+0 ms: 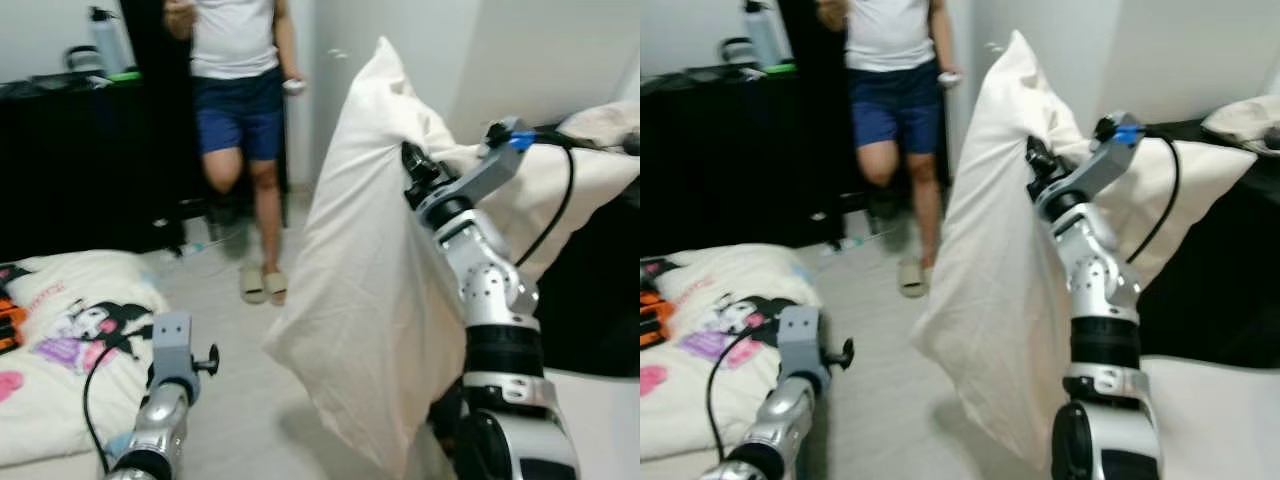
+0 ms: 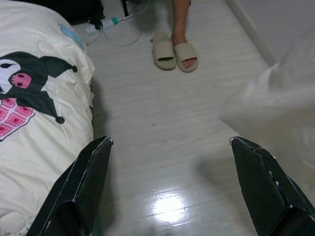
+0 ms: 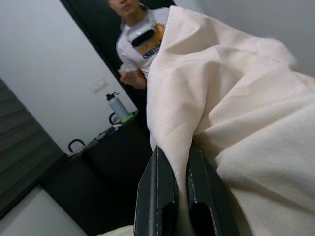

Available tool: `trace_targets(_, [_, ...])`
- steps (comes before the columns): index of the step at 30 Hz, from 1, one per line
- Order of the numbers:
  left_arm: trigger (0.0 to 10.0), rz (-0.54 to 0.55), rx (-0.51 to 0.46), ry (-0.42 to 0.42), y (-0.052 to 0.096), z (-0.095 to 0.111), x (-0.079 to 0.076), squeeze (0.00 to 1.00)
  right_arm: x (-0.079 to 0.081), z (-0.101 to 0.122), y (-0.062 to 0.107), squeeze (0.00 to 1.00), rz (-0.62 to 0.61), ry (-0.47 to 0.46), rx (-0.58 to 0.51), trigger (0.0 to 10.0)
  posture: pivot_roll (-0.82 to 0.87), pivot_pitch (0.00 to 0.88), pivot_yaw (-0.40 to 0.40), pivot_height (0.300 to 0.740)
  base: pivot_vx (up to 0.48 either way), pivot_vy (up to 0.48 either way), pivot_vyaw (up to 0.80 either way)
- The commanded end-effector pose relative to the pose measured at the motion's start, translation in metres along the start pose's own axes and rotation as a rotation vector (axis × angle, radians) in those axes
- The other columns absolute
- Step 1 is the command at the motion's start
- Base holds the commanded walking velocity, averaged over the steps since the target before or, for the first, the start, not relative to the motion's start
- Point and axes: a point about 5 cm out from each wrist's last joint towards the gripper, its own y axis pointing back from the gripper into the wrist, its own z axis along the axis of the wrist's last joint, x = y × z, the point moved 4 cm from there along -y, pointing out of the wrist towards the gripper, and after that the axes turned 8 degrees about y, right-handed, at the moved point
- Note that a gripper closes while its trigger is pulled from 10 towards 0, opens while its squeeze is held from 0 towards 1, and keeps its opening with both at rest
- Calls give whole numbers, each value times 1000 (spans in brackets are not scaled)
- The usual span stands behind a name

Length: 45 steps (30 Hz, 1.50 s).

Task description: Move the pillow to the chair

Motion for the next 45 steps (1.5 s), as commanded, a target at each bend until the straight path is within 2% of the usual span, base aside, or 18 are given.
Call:
trace_targets(1, [10000,6,-6,-2,0,2,3,0,16,25,-5,0,63,20,-98,10000,-225,0,34,740,0,0,-763])
trace_targets(19, [10000,8,-26,0,-2,8,4,0,16,25,-6,0,60,18,-99,10000,-222,0,35,740,0,0,-763])
trace_targets(32, [10000,5,-43,-5,-3,12,4,0,7,24,-6,0,5,21,-101,10000,-218,0,38,740,0,0,-763])
trace_targets(45, [10000,-22,-67,-12,-4,18,-2,0,-3,21,-6,0,-52,44,-84,10000,-215,0,40,740,0,0,-763])
